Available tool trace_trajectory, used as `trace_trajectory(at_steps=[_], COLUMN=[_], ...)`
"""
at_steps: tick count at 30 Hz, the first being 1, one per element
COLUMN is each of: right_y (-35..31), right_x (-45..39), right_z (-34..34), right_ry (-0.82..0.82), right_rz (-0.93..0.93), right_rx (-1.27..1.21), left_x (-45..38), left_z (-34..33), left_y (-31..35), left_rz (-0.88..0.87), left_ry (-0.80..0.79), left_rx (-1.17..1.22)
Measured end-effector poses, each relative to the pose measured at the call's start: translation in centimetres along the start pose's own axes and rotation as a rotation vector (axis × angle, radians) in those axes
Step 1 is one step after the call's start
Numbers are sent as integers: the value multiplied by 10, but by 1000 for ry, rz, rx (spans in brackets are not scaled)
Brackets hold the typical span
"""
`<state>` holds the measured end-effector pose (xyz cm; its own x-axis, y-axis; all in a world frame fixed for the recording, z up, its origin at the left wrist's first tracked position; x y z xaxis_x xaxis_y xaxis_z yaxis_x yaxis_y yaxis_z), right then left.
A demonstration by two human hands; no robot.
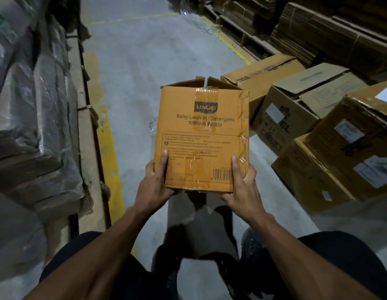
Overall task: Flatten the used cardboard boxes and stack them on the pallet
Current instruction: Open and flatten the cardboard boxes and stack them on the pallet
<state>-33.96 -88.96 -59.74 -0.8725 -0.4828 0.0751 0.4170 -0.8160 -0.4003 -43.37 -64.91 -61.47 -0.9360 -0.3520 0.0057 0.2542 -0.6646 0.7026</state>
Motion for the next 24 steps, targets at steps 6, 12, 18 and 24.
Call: trace_trajectory(at_steps=[6, 12, 18, 24], right_y=[-5, -19, -42, -42], right_x=[-14, -15, -7, -13], right_z=[22, 70, 130, 123], right_ry=[1, 125, 332, 305], right_rz=[-69, -109, -81, -109], right_rx=[-89, -176, -220, -194], left_x=[-18, -21, -17, -22], left_z=[27, 63, 107, 106], left_y=[16, 44, 81, 84], left_rz=[32, 43, 109, 166], left_ry=[113, 222, 351, 315], left_rx=[68, 69, 7, -82])
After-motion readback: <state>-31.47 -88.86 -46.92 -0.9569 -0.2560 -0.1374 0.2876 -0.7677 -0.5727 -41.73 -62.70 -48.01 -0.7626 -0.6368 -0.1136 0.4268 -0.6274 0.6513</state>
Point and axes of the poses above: each hand's wrist, its own x-axis away from the middle knuckle, its own z-axis out of the back of the hand, y = z × x, the point moved 6 cm from there along -x, towards the middle knuckle, and after that the axes turned 7 degrees about x, right-handed, at the moved point
